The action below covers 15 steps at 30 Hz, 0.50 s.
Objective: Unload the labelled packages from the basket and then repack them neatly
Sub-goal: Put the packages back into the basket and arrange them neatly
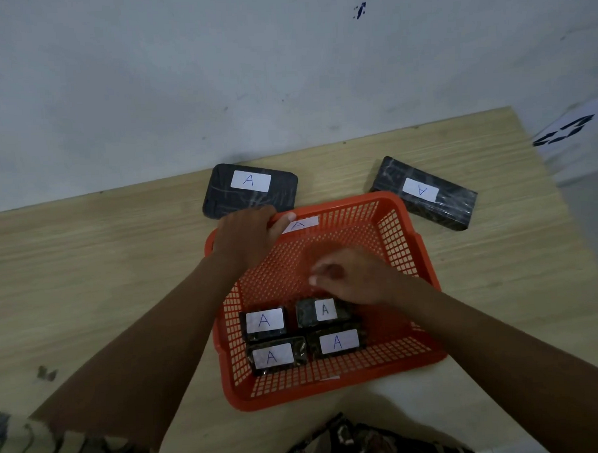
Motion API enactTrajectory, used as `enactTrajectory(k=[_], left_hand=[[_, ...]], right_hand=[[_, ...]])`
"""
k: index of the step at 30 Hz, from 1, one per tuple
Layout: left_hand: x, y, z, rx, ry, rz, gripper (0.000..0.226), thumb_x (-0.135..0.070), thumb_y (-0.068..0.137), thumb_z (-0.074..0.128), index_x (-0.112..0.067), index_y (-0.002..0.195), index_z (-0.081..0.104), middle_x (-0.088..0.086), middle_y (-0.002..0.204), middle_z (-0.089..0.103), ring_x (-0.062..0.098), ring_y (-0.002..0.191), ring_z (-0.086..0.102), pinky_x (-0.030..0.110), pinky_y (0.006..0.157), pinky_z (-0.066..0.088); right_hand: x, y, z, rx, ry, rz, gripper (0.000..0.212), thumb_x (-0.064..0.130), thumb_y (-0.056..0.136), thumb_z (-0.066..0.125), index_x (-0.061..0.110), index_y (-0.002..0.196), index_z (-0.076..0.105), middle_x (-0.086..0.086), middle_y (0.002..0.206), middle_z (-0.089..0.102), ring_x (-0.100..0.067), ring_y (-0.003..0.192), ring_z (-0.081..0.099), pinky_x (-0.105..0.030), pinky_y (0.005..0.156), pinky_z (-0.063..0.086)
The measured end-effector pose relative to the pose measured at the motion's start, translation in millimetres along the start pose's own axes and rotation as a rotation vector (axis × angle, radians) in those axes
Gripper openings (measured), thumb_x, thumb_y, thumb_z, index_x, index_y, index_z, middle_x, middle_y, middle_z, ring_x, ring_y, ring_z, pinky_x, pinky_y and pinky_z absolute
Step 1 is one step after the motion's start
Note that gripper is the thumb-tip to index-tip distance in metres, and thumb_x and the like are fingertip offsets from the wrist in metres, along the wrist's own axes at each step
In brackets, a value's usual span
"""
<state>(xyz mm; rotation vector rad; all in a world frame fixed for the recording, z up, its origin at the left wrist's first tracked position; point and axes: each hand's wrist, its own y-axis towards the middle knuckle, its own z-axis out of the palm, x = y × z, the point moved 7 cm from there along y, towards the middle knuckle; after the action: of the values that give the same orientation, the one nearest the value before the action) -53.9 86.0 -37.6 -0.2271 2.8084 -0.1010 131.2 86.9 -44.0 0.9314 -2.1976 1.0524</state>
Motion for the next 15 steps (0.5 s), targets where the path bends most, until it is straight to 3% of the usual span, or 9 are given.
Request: enactTrajectory(k=[4,6,8,10,13,15], left_hand=[[2.5,13.3,-1.4,0.268,-0.195,-0.045,0.055,-0.061,0.095,0.036,-0.017,0.085,0.067,0.0,0.072,0.066,0.014,0.063,0.062,0.033,0.068,0.053],[7.2,24.8,-10.0,0.264,-0.283,-0.084,0.05,-0.057,0.096,0.04,-0.016,0.086,0.068,-0.001,0.075,0.066,0.015,0.066,0.063,0.033,0.069,0.052],[20.2,41.5,-24.7,0.097,-0.215,-0.099,0.043,-0.053,0.095,0.047,-0.017,0.09,0.068,-0.001,0.084,0.067,0.016,0.076,0.063,0.033,0.073,0.05],[32.2,58.0,-34.5,-0.05,-0.119,-0.049,0.042,-0.055,0.089,0.052,-0.018,0.1,0.069,0.003,0.099,0.069,0.022,0.093,0.063,0.035,0.08,0.049],[51.6,76.2,-24.5,0.092,-0.002,-0.097,0.063,-0.058,0.085,0.059,-0.022,0.135,0.053,0.007,0.144,0.049,0.029,0.134,0.042,0.049,0.107,0.038],[57.7,82.1,-14.6,0.244,0.077,-0.112,0.08,-0.064,0.083,0.058,-0.023,0.148,0.037,0.006,0.158,0.033,0.026,0.146,0.025,0.054,0.116,0.024]], right_hand=[[21.4,17.3,-61.0,-0.508,-0.176,-0.181,0.025,0.032,0.098,0.055,0.019,0.114,0.068,0.004,0.105,0.066,-0.011,0.097,0.057,-0.031,0.088,0.045],[25.0,27.2,-81.3,-0.645,-0.314,-0.2,0.027,0.032,0.095,0.057,0.017,0.114,0.07,-0.002,0.109,0.066,-0.019,0.101,0.057,-0.037,0.088,0.044],[19.3,40.6,-87.2,-0.592,-0.396,-0.173,0.031,0.036,0.095,0.056,0.018,0.115,0.07,-0.003,0.117,0.066,-0.022,0.108,0.057,-0.044,0.094,0.044],[9.5,51.1,-82.8,-0.423,-0.402,-0.131,0.039,0.045,0.098,0.047,0.021,0.12,0.068,-0.002,0.124,0.068,-0.022,0.114,0.06,-0.047,0.1,0.043],[1.6,53.5,-77.7,-0.337,-0.407,-0.129,0.05,0.056,0.099,0.035,0.025,0.118,0.07,0.0,0.113,0.074,-0.018,0.096,0.068,-0.044,0.091,0.05],[-1.3,54.6,-77.6,-0.345,-0.409,-0.147,0.051,0.058,0.098,0.034,0.026,0.111,0.071,0.004,0.101,0.076,-0.014,0.085,0.068,-0.04,0.086,0.052]])
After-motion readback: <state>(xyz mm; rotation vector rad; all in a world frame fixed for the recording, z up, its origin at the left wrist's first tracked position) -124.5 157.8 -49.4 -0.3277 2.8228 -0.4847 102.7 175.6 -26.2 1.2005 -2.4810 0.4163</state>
